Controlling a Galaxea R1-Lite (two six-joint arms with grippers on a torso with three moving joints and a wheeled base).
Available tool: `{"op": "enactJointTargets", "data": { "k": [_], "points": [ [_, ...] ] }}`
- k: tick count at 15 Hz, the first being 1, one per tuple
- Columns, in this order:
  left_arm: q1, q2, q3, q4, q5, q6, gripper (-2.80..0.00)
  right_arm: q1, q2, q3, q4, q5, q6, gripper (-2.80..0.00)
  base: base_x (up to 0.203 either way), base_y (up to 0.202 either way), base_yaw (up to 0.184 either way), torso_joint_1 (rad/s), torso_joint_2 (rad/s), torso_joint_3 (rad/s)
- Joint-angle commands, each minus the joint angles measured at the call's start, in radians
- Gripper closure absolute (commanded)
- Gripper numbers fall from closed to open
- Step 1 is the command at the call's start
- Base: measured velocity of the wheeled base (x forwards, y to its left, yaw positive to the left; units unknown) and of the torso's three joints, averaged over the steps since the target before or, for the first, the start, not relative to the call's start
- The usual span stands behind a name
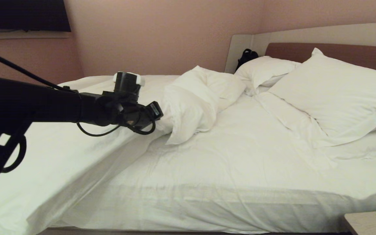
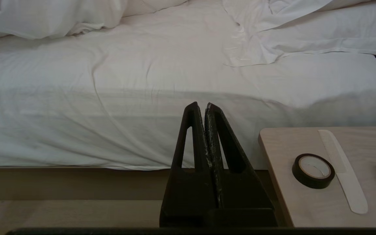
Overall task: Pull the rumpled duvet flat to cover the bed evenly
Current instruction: Flatten the corners of the folded blanket
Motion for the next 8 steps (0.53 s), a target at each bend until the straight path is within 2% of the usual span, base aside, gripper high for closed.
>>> {"op": "enactJointTargets", "data": {
  "k": [1, 6, 8],
  "points": [
    [-0.068, -0.125, 0.071, -0.002, -0.001, -0.009, 0.0, 0.002, 0.0, 0.0, 0.0, -0.001, -0.001, 0.0, 0.0, 0.0, 0.0, 0.0, 0.0, 0.0],
    [-0.254, -0.301, 0.257, -0.004, -0.002, -0.019, 0.0, 0.0, 0.0, 0.0, 0.0, -0.001, -0.001, 0.0, 0.0, 0.0, 0.0, 0.0, 0.0, 0.0],
    [-0.306, -0.322, 0.285, -0.003, -0.002, -0.053, 0.0, 0.0, 0.0, 0.0, 0.0, -0.001, -0.001, 0.0, 0.0, 0.0, 0.0, 0.0, 0.0, 0.0]
  ]
}}
